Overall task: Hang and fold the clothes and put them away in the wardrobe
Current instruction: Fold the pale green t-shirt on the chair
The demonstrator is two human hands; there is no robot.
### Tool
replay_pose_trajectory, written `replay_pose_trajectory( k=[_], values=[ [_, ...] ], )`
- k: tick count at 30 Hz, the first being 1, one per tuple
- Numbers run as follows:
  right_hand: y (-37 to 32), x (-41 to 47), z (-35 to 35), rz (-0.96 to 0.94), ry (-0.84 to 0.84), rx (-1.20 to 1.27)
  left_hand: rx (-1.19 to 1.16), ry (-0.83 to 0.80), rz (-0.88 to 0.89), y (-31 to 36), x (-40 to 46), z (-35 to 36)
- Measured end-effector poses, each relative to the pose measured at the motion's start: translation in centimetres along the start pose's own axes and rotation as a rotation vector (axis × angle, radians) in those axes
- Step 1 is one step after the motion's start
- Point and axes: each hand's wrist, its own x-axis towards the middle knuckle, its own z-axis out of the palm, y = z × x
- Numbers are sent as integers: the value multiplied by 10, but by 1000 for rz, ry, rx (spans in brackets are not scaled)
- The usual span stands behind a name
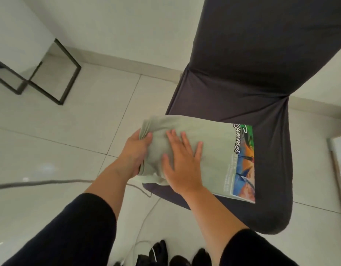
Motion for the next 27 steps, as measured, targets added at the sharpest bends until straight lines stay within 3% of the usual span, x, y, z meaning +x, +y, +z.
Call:
replay_pose_trajectory(
  k=[2,4,10,15,20,22,24,27],
  values=[
    [-1,3,-9,45,214,29,-11,16,61,9,1,-8],
    [0,11,-10,93,292,-13,28,61,81,13,5,-24],
    [14,5,3,163,-67,-284,566,215,13,-23,17,-57],
    [25,2,-3,172,17,-322,626,382,224,-33,19,-51],
    [55,-5,-21,395,45,-342,958,555,149,-35,19,-39],
    [72,-12,-32,526,43,-320,1015,459,247,-37,13,-15],
    [83,-21,-41,610,40,-288,1107,254,327,-42,4,15],
    [88,-24,-54,721,155,-116,1198,68,152,-51,3,46]
  ],
)
